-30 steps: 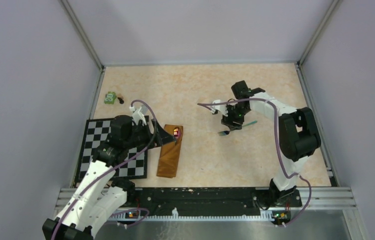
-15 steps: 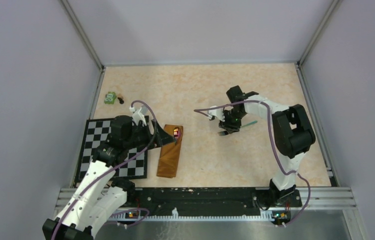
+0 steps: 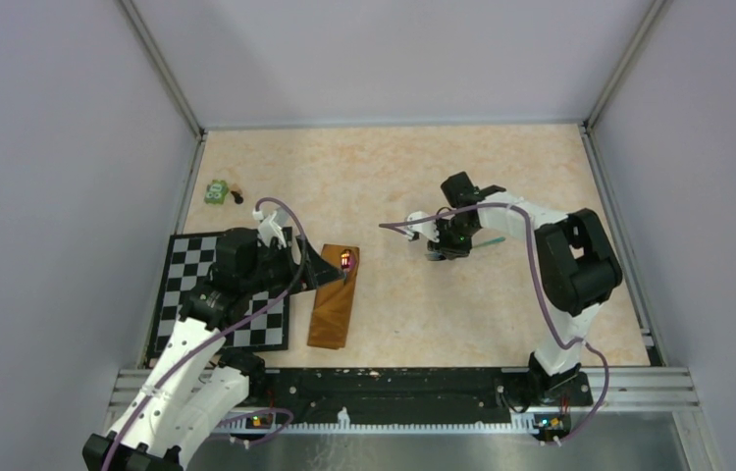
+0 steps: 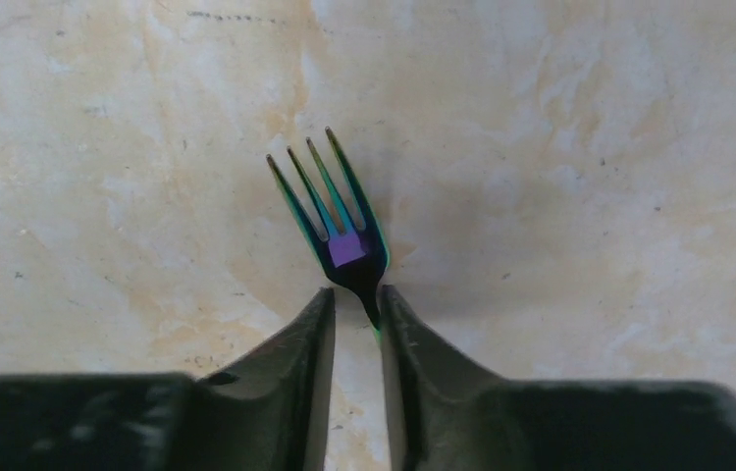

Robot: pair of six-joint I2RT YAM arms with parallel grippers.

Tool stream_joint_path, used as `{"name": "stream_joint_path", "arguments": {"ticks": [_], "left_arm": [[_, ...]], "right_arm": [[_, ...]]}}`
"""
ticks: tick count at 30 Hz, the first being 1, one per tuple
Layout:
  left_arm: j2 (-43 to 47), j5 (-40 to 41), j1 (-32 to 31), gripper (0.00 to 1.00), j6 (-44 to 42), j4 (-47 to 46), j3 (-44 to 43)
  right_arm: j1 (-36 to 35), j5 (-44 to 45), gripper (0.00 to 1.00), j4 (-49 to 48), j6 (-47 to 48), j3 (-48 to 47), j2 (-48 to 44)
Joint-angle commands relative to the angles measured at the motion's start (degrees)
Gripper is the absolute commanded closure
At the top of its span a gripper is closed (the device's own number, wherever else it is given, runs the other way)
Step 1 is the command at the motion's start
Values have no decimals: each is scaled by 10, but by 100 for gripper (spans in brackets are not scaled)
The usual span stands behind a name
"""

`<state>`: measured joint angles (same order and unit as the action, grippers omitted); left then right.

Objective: Fold the napkin into a case and place the utensils inside
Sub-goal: Pick up the fork from the center of the board.

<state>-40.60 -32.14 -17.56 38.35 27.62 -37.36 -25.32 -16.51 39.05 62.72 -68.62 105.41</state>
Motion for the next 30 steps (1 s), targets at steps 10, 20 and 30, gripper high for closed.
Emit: {"name": "stream_joint_path", "arguments": {"ticks": [10, 20, 30], "left_arm": [[16, -9, 5, 15, -3, -13, 1], [-45, 164, 5, 16, 24, 100, -10], [-99, 256, 5, 19, 72, 157, -11]], "right_arm": [[-9, 32, 100, -41, -112, 12, 3], [-11, 79, 100, -189, -453, 48, -100], [-172, 346, 100, -111, -871, -78, -85]]}}
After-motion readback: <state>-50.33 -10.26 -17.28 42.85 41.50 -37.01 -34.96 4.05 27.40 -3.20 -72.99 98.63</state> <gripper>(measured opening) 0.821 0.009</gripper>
